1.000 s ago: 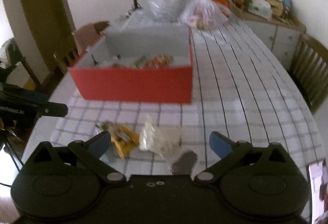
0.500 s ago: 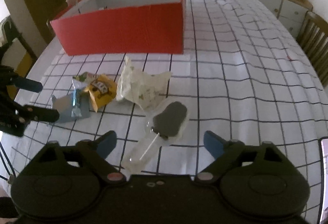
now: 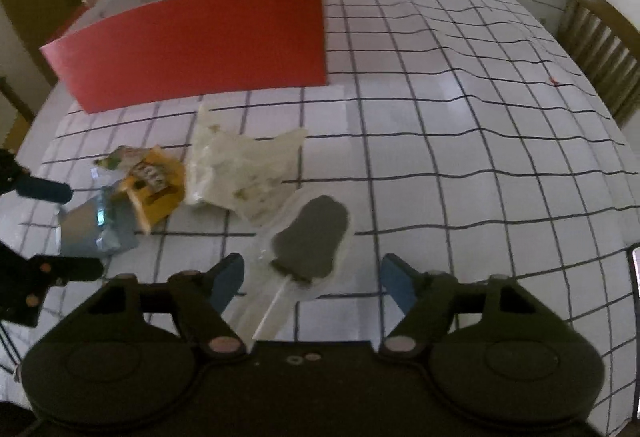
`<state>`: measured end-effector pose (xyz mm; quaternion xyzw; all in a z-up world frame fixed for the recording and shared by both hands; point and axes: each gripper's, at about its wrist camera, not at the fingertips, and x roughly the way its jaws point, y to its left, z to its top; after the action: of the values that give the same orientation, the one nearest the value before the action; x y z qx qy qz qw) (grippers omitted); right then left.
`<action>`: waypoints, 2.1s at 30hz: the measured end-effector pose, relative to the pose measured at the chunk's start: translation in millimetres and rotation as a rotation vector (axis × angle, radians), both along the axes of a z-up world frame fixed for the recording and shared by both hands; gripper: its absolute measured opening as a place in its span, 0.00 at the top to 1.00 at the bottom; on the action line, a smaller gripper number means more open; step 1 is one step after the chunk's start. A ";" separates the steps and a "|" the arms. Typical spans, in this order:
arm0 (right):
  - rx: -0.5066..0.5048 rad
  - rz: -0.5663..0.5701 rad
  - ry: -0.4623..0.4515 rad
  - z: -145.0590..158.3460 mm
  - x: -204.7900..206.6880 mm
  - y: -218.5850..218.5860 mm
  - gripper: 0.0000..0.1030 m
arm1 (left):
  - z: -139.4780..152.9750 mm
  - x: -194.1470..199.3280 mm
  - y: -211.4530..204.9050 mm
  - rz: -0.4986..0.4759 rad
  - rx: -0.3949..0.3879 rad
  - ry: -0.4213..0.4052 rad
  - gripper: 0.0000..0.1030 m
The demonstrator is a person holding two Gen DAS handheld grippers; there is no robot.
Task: Organize snacks
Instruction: 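Close left tool on light blue packet while right tool closes on clear-wrapped dark snack, then lift both snacks and carry them over the red box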
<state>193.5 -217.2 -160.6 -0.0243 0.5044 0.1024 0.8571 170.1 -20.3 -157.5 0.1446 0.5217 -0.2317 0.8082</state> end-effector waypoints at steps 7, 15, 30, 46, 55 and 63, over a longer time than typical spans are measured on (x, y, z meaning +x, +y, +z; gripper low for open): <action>-0.026 0.005 0.000 -3.7 4.4 8.5 0.32 | -10.4 -0.7 3.4 0.005 -0.013 0.011 0.27; -0.065 0.001 -0.024 -2.1 2.2 11.4 0.46 | -10.2 -8.1 1.3 0.047 0.001 -0.030 0.45; -0.004 0.024 -0.036 5.4 -15.1 -1.4 0.56 | -3.4 -19.0 5.6 0.241 -0.086 0.068 0.54; 0.085 0.102 -0.035 22.3 -30.8 -18.6 0.56 | 8.2 -16.6 -13.1 0.423 -0.070 0.210 0.54; 0.153 0.112 -0.023 20.8 -42.9 -32.8 0.56 | 20.4 -26.9 -23.0 0.440 -0.052 0.187 0.54; 0.178 0.126 -0.074 39.1 -39.0 -42.6 0.56 | 50.2 -26.1 -34.2 0.482 -0.094 0.082 0.54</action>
<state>154.4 -259.9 -121.5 0.0163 0.4586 0.1995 0.8658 144.0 -54.5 -107.4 -0.0314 0.5621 -0.0622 0.8241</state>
